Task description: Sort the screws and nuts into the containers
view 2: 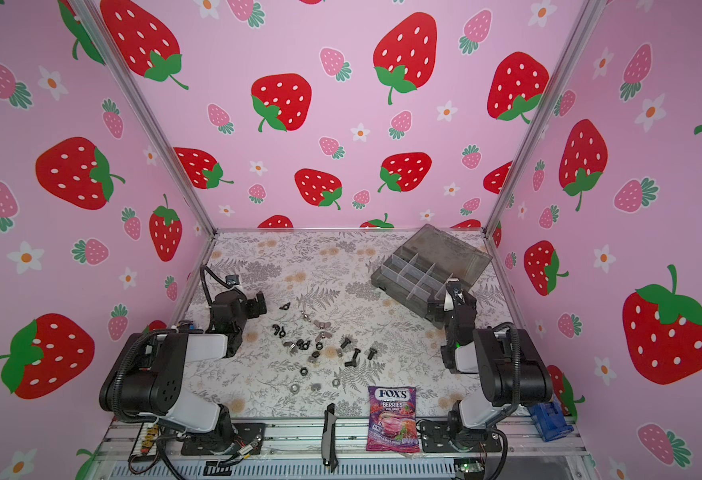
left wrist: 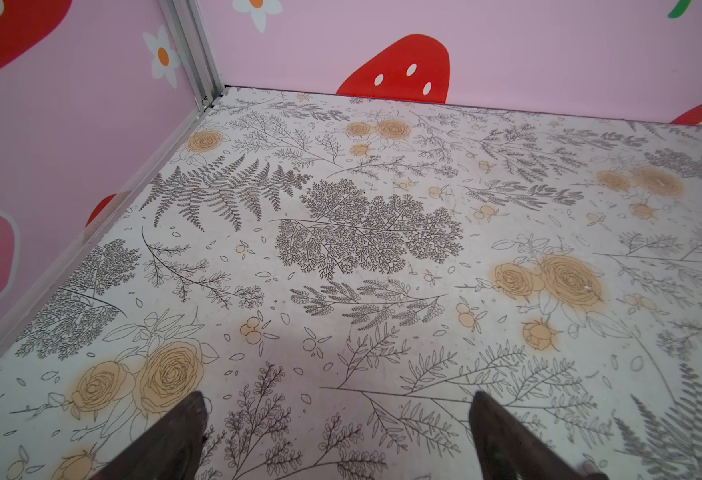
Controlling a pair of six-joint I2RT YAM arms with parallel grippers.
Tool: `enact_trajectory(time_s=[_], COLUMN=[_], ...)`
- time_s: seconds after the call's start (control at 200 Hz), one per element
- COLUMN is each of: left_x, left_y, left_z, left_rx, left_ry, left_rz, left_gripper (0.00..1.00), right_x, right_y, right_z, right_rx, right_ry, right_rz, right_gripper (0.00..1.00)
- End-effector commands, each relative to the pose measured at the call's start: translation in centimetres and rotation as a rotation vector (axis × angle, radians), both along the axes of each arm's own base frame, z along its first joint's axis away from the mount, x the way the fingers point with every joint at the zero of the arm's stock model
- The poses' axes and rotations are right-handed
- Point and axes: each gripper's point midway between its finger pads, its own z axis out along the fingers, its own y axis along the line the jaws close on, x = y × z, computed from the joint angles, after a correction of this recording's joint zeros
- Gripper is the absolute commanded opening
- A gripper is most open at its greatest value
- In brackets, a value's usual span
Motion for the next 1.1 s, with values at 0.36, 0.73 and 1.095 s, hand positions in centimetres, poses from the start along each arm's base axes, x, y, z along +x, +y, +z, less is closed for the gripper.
enact_trajectory(time_s=[0.36, 0.73, 1.095], left_x=[0.3, -0.3, -4.4], left_y=[0.0, 0.3, 1.0], left_z=[0.9, 4.2, 11.9], left_rx=[-0.001, 0.004, -0.100], left_ry=[-0.036, -0.050, -0.062], left_rz=[0.006, 0.023, 0.165], left_gripper=[0.99, 0.99, 0.99], right_x=[0.3, 0.9, 1.5], right_y=[0.1, -1.1, -5.8], right_z=[0.7, 2.3, 6.1], right_rx=[-0.001, 0.016, 0.186], right_ry=[-0.024, -0.020, 0.213], right_rz=[-0.002, -0.083, -0.446], right_gripper=[1.00, 1.00, 1.00])
